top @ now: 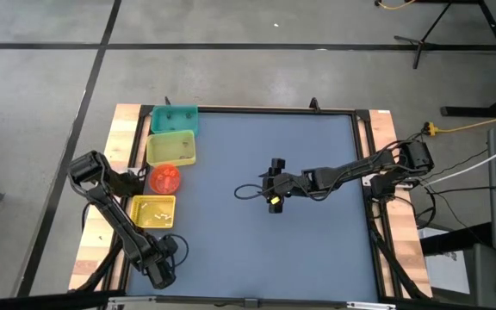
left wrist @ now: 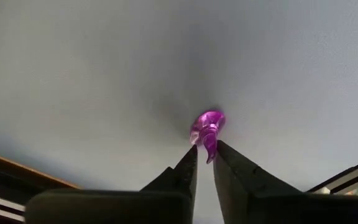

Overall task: Sort Halloween decoration
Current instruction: Put the purple witch hat toy into the yellow bin

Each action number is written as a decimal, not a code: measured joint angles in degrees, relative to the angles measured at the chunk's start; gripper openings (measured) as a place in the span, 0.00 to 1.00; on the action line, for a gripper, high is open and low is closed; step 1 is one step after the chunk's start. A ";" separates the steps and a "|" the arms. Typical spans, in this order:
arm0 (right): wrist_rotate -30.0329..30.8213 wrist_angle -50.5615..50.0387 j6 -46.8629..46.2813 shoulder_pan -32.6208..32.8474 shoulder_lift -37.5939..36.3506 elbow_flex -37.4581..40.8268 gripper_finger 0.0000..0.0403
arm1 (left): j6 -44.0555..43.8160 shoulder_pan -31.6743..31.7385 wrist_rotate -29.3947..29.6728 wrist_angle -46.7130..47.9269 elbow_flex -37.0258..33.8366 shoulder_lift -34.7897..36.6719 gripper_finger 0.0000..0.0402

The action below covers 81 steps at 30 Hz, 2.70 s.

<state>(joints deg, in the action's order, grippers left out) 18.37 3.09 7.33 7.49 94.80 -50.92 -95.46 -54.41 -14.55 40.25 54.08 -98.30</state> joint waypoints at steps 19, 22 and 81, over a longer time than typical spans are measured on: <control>-0.02 0.00 0.00 -0.02 0.00 0.00 0.63 | 0.00 0.02 0.05 -0.03 0.00 0.00 0.00; -0.02 0.00 0.00 0.00 0.00 0.00 0.63 | 0.00 0.01 0.05 -0.03 0.00 0.00 0.00; -0.02 0.00 -0.02 -0.02 0.00 -0.02 0.63 | 32.85 26.77 4.97 1.29 7.82 0.07 0.00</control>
<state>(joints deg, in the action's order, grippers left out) 18.35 3.09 7.31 7.46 94.80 -50.94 -62.61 -27.64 -9.58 41.54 61.91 -98.24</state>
